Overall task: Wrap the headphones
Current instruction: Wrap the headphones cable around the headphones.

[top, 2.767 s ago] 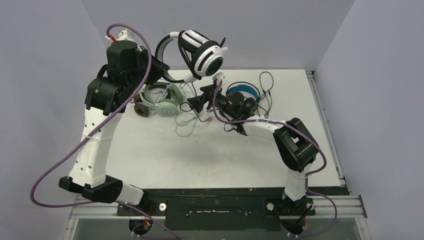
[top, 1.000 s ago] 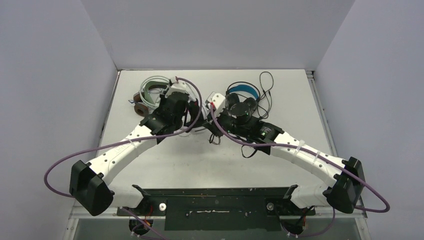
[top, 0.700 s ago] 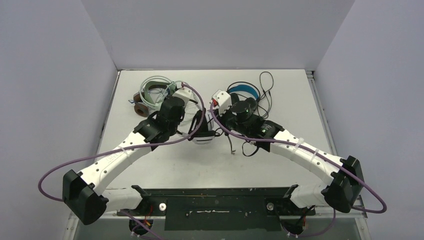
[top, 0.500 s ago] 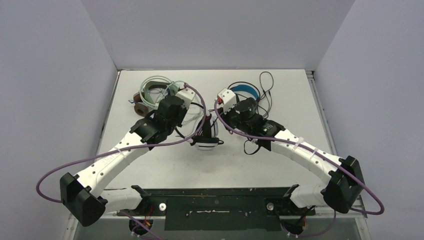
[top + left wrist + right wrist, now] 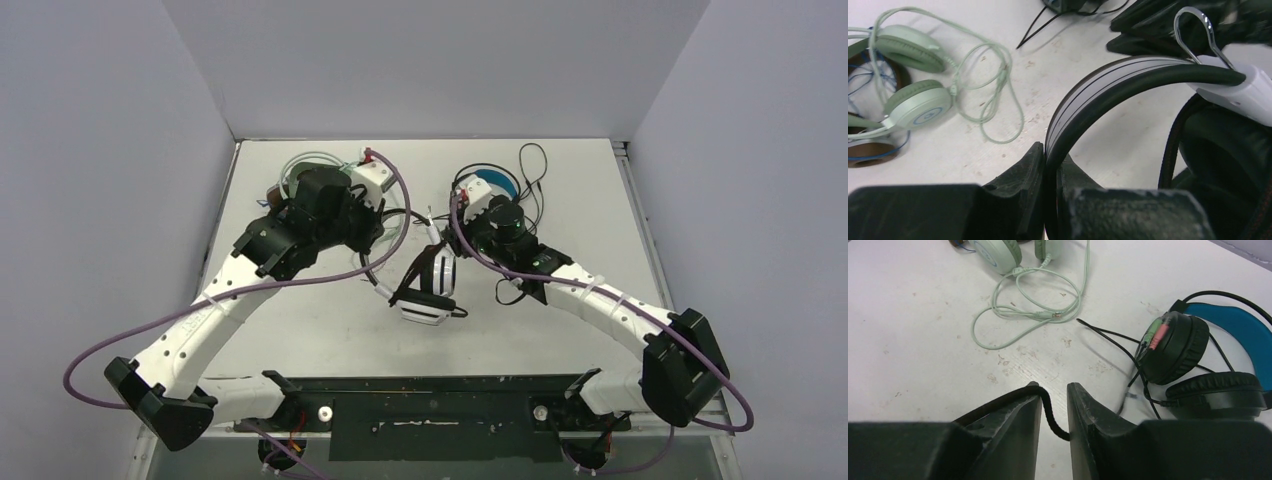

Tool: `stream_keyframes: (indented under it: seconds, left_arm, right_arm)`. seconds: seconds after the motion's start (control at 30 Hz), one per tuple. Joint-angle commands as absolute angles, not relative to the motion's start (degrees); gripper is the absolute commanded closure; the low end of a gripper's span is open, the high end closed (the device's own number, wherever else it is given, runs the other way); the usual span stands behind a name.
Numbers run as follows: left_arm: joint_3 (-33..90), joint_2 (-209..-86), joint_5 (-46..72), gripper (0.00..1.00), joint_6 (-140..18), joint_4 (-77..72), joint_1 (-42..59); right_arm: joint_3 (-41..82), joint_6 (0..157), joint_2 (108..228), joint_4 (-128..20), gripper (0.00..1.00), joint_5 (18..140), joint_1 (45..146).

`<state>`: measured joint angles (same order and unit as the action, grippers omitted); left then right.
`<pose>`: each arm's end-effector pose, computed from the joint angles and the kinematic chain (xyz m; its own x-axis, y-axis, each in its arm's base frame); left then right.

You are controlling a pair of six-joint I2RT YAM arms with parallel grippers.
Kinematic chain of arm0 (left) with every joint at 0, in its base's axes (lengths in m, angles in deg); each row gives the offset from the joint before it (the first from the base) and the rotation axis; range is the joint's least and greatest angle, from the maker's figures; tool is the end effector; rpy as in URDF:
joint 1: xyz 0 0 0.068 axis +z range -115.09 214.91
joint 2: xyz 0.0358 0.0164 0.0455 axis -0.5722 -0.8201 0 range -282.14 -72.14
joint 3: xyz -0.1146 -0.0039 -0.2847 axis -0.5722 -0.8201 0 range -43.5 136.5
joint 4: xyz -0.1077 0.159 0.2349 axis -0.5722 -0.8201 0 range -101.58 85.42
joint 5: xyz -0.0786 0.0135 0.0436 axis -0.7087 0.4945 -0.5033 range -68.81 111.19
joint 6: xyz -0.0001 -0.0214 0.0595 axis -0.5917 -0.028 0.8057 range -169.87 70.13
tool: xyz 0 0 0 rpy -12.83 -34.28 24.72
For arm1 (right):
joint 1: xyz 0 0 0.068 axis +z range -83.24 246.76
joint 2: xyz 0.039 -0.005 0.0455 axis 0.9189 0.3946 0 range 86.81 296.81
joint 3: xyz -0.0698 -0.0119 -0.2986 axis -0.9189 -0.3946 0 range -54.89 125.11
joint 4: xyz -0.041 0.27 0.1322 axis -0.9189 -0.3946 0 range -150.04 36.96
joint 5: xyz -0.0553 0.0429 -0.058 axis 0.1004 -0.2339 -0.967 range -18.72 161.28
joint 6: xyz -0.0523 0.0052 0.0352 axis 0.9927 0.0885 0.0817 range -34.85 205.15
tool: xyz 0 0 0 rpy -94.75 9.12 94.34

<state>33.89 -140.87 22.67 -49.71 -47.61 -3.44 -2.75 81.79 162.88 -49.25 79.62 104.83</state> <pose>0.2280 -0.1787 0.4259 -0.4411 0.3525 -0.8253 0.6047 0.7963 0.0169 0.2722 0.2222 0.2993 -0.3126 -0.1711 -0.9344 -0.7002 0.7062 0.1050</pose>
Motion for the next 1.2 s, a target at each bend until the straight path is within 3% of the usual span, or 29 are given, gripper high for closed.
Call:
stream_keyframes:
  seconds: [0.0,0.1,0.23,0.37,0.57,0.93,1.07,1.17]
  left_arm:
    - [43.81,-140.91,7.02,1.0,-61.19,-46.94,-2.68]
    - [47.0,-141.2,2.57,1.0,-66.19,-46.05,-2.13]
    - [49.59,-141.12,1.14,1.0,-72.37,-44.23,-1.09]
    - [51.6,-141.36,0.72,1.0,-77.99,-43.18,0.95]
    - [53.77,-141.77,2.37,1.0,-83.42,-42.84,3.14]
    - [52.96,-141.61,7.88,1.0,-87.59,-43.02,4.14]
    - [53.61,-141.99,11.93,1.0,-89.2,-43.78,4.31]
    - [54.53,-142.34,14.63,1.0,-90.13,-44.47,4.32]
  right_arm:
    - [-7.32,77.44,161.85,-37.82,0.72,86.47,100.68]
    - [-8.92,75.1,163.07,-35.09,0.68,90.02,98.59]
    - [-11.88,72.63,163.39,-29.98,0.54,93.52,96.8]
    - [-15.55,71.23,161.83,-23.89,0.51,95.29,96.02]
    - [-21.98,69.46,157.73,-12.23,0.32,101.68,95.33]
    - [-25.23,69.76,150.23,-12.0,0.25,97.02,94.76]
    - [-27.29,71.16,147.37,-11.94,0.2,93.22,94.33]
    - [-29.1,72.29,146.52,-8.58,0.1,94.32,94.0]
